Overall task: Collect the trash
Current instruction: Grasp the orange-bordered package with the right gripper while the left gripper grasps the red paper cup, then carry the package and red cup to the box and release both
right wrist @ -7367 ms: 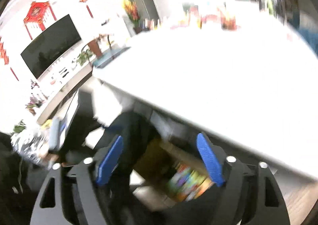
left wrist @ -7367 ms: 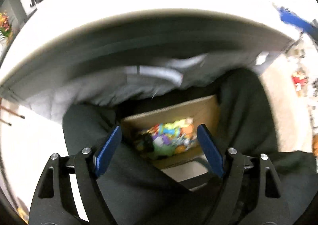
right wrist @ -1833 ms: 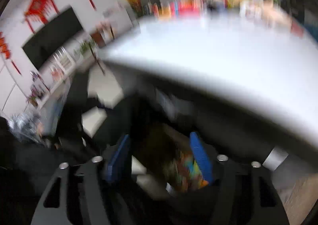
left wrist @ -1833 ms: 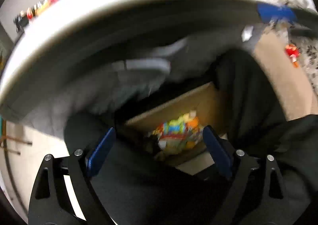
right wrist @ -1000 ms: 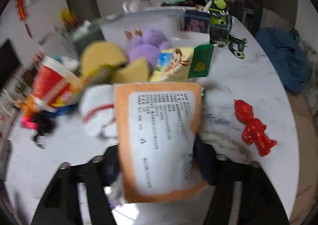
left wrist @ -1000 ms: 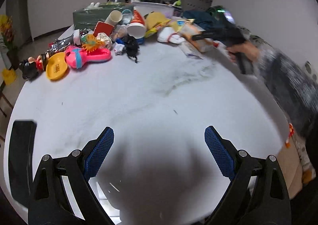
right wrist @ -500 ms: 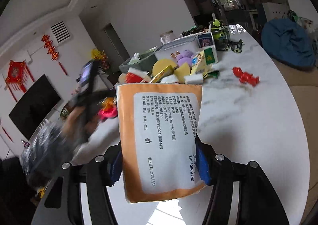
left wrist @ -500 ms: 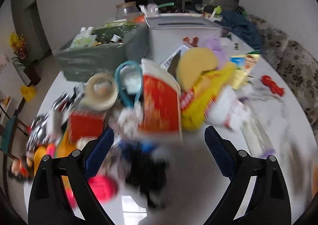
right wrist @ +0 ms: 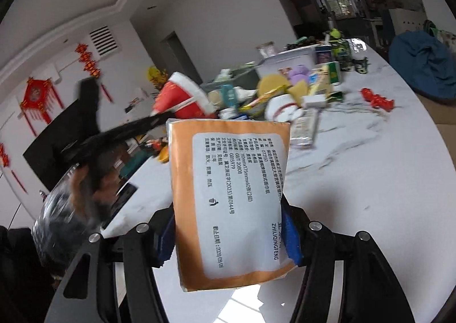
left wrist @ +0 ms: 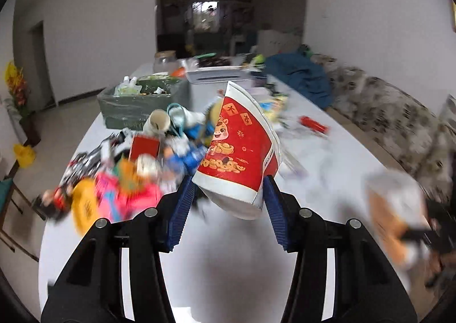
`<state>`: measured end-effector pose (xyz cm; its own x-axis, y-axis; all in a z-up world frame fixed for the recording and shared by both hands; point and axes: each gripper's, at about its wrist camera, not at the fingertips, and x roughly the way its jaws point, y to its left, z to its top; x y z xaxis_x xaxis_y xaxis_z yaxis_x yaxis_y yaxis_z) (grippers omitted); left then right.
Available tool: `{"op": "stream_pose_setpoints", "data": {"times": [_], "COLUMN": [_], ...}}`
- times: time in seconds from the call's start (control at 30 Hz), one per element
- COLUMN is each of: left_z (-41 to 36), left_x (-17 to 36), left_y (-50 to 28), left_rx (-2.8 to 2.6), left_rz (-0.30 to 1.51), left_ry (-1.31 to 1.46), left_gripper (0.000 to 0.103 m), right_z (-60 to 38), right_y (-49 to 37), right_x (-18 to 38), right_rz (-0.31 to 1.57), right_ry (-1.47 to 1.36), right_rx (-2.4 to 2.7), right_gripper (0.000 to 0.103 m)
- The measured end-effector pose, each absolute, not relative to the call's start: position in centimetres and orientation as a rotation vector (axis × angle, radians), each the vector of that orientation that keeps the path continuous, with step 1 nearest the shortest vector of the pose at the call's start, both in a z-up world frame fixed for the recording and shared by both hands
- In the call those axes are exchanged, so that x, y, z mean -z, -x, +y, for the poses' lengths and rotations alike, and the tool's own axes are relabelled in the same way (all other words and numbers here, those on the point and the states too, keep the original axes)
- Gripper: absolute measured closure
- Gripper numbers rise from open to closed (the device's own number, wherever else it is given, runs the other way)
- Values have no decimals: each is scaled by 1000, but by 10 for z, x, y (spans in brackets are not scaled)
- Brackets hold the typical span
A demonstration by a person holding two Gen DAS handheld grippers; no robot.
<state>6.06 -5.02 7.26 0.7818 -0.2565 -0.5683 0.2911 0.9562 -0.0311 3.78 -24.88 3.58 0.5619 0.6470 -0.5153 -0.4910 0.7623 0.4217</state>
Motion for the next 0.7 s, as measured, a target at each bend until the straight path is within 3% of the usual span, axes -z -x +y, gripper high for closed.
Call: {"op": "stream_pose_setpoints", "data": {"times": [0.23,0.37,0.63,0.7], "left_z": [-38,-25,-29,-32], "left_x": [-61,-17,141,173], "left_y": [108,180,168,156], "left_rx": [274,307,366,330], "left_rz": [589,704,1102,1182], "left_ry": [-148,-180,-126,-141], "left_gripper": [53,52,51,45], "right_z": [-215,-199,-164,-156], "right_y": [58,121,154,145], "right_x": [-34,-12,102,140], "right_rz": [756,841,1110,1219], "right_ry": [-190,-146,-75,-73], "right_rx": [-732,-756,-750,-757], "right_gripper": [43,43,43,40]}}
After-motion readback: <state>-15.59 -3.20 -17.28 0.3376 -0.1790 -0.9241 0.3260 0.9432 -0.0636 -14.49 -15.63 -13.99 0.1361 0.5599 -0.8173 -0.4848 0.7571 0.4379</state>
